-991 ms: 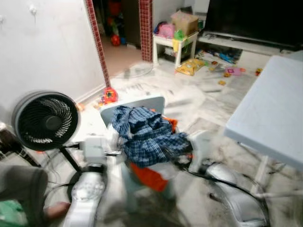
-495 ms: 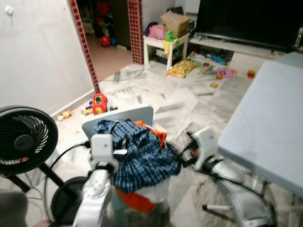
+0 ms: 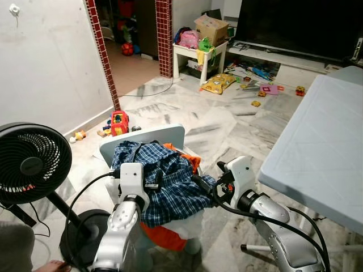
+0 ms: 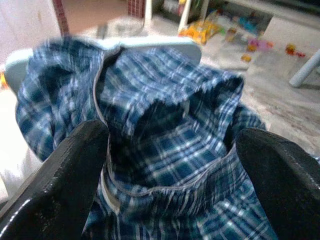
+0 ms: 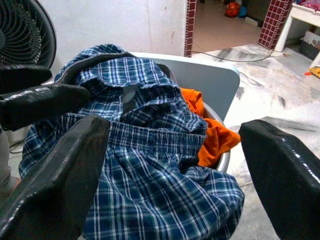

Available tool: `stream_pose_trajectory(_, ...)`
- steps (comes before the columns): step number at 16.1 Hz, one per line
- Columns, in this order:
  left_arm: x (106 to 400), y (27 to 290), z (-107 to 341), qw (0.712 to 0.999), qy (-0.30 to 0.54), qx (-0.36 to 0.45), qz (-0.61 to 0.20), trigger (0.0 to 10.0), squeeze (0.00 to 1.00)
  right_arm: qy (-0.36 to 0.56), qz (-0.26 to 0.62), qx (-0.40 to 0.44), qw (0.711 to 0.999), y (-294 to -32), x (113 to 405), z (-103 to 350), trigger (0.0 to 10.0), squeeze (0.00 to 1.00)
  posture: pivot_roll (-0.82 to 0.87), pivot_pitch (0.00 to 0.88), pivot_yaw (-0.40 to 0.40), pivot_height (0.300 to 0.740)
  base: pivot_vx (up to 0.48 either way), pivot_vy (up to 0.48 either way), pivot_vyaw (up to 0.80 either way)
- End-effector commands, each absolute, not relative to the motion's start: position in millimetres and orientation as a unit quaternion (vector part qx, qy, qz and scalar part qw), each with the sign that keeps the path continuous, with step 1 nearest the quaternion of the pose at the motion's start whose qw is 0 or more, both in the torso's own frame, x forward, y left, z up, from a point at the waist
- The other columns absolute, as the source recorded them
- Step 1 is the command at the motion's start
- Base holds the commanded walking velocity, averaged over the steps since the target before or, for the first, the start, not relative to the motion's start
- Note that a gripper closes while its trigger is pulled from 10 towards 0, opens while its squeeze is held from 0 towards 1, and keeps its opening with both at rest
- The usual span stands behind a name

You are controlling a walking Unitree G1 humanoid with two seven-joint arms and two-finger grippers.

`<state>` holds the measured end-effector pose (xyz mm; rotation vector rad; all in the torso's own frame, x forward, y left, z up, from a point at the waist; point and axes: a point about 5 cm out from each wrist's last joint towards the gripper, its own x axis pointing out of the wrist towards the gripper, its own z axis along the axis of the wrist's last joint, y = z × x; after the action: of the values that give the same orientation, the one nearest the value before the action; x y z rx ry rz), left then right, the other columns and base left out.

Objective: Hang hanger

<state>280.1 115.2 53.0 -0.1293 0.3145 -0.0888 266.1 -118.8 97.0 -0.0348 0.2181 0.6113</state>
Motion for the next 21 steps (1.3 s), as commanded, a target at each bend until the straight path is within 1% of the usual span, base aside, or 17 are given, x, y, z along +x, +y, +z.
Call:
stream_pose_trajectory(1,282,101,54,0.979,0.171,-0.101,-0.038,10.0,0.0,0.094,0.312,-0.026,0.945,-115,266,105,10.0,0.0,-0.1,0.0,-0.011,0.74,0.0,0.0,0.0)
stream_pose_trajectory(2,287,99,66,0.983,0.144,-0.102,-0.045,10.0,0.0,0.093,0.317,-0.029,0.944,-114,266,106,10.0,0.0,-0.1,0.0,-0.011,0.74,0.0,0.0,0.0)
stream_pose_trajectory(4,291,98,76,0.986,0.128,-0.093,-0.051,10.0,0.0,0.095,0.32,-0.03,0.942,-112,265,105,10.0,0.0,-0.09,0.0,-0.014,0.74,0.0,0.0,0.0)
stream_pose_trajectory(5,288,104,77,0.987,0.126,-0.089,-0.039,10.0,0.0,0.096,0.326,-0.031,0.94,-110,265,104,10.0,0.0,-0.09,0.0,-0.018,0.74,0.0,0.0,0.0)
stream_pose_trajectory(6,283,113,78,0.989,0.119,-0.089,-0.017,10.0,0.0,0.095,0.332,-0.033,0.938,-107,266,105,10.0,0.0,-0.08,0.0,-0.023,0.74,0.0,0.0,0.0)
stream_pose_trajectory(9,267,126,91,0.996,0.084,-0.04,-0.021,10.0,0.0,0.098,0.351,-0.038,0.93,-103,267,105,10.0,0.0,-0.04,0.0,-0.058,0.74,0.0,0.0,0.0)
stream_pose_trajectory(11,245,136,100,0.998,0.063,0.003,-0.021,10.0,0.0,0.104,0.372,-0.041,0.921,-98,269,102,10.0,0.0,0.02,0.0,-0.097,0.74,0.0,0.0,0.0)
stream_pose_trajectory(13,231,143,94,0.997,0.075,0.012,-0.019,10.0,0.0,0.107,0.384,-0.041,0.916,-93,271,101,10.0,0.0,0.04,0.0,-0.112,0.74,0.0,0.0,0.0)
stream_pose_trajectory(15,211,157,78,0.994,0.11,0.008,0.017,10.0,0.0,0.107,0.406,-0.038,0.907,-84,272,101,10.0,0.0,0.08,0.0,-0.143,0.74,0.0,0.0,0.0)
stream_pose_trajectory(18,205,161,75,0.99,0.135,0.002,0.031,10.0,0.0,0.104,0.425,-0.04,0.899,-75,273,102,10.0,0.0,0.11,0.0,-0.16,0.74,0.0,0.0,0.0)
stream_pose_trajectory(19,210,161,68,0.986,0.164,-0.004,0.026,10.0,0.0,0.093,0.423,-0.042,0.9,-74,278,107,10.0,0.0,0.1,0.0,-0.15,0.74,0.0,0.0,0.0)
stream_pose_trajectory(21,216,161,65,0.985,0.173,-0.014,0.018,10.0,0.0,0.086,0.414,-0.039,0.905,-75,281,110,10.0,0.0,0.09,0.0,-0.135,0.74,0.0,0.0,0.0)
